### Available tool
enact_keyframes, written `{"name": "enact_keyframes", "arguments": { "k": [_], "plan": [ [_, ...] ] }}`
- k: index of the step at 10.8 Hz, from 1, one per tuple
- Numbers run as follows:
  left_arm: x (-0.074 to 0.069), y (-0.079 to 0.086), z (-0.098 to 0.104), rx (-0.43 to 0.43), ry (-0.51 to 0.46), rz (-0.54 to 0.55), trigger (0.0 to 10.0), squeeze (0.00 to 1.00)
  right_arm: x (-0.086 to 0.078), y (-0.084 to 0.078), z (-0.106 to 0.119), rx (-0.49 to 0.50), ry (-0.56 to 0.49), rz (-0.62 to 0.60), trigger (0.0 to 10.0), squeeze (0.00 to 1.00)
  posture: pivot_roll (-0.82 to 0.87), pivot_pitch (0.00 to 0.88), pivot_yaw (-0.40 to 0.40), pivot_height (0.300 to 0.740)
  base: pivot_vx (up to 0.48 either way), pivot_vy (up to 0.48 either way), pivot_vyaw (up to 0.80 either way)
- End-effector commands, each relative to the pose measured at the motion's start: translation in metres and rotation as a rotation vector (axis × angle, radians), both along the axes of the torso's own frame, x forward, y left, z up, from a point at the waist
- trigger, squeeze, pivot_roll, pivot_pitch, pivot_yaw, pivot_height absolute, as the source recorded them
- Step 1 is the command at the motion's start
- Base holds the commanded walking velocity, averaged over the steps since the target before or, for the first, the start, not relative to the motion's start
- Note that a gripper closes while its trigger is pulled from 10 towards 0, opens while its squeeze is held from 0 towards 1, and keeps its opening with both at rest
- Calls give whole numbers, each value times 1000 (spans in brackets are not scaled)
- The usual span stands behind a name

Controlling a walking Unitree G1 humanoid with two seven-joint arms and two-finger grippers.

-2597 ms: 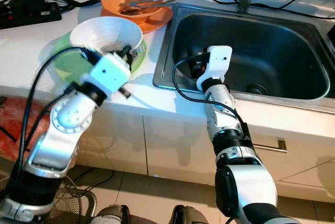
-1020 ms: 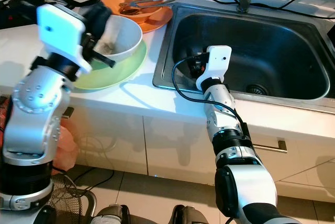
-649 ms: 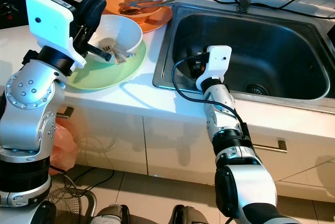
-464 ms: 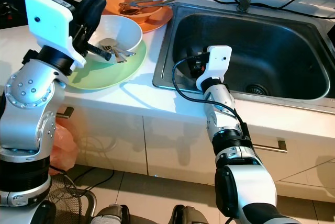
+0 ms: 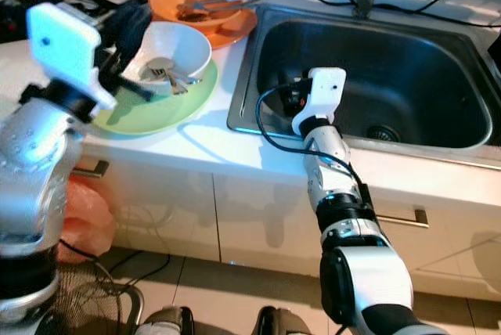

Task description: Kitchen organization

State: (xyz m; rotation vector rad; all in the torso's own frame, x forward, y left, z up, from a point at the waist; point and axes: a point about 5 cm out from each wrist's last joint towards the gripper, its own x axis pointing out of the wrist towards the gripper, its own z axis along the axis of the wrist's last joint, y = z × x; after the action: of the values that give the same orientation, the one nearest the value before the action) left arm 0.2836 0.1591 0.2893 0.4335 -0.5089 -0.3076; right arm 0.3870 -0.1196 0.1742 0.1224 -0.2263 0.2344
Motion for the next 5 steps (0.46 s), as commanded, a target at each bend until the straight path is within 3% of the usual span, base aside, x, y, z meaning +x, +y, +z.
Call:
{"name": "enact_keyframes", "arguments": {
  "k": [1, 4, 5],
  "plan": [
    [-6, 0, -5, 42, 5, 3, 10000, 1000, -5, -1, -24, 10, 101, -3, 10000, 0, 162, 151, -74, 740, 0, 0, 0],
    [-29, 4, -8, 105, -61, 30, 10000, 1000, -6, 1, -27, 8, 112, 4, 10000, 0, 175, 153, -80, 740, 0, 0, 0],
    [-32, 3, -14, 128, -41, 18, 10000, 0, -6, 2, -27, 7, 113, 8, 10000, 0, 178, 153, -82, 740, 0, 0, 0]
  ]
}}
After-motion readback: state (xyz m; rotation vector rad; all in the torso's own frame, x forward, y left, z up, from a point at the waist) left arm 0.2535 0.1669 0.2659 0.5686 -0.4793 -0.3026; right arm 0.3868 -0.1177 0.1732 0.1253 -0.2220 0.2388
